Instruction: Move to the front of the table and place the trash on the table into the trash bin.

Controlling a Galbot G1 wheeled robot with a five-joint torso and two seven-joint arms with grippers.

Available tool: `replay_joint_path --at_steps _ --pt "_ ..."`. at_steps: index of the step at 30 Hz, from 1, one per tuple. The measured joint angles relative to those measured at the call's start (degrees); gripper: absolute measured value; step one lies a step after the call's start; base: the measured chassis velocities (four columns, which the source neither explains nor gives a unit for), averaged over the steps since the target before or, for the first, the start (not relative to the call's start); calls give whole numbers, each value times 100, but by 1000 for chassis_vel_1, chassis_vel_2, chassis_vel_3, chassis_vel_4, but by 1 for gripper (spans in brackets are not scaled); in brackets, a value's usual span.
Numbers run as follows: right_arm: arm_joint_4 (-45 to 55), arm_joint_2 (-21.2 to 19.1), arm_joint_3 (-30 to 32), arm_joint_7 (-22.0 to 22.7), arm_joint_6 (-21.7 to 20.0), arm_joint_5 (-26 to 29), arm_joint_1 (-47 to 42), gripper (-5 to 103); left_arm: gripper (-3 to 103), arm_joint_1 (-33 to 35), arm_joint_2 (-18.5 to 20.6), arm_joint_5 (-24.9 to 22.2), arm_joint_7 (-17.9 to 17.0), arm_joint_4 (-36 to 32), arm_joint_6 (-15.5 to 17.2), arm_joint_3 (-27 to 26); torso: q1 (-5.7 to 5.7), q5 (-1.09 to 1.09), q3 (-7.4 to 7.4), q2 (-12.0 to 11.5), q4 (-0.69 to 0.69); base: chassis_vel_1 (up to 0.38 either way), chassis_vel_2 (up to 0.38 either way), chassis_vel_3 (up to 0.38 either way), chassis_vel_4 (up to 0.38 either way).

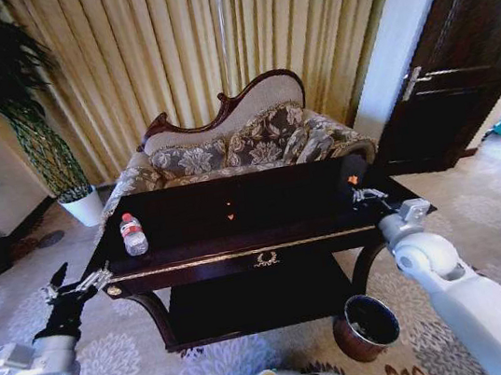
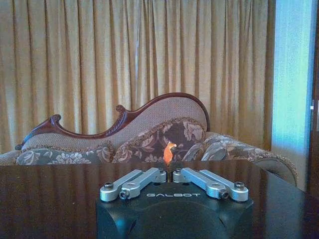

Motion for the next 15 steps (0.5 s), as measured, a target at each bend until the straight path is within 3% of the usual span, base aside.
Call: replay_joint_path --at_steps 15 --pt "-12 52 21 4 0 -9 -21 2 100 24 -18 5 21 15 -13 12 0 0 0 0 0 19 -15 -15 18"
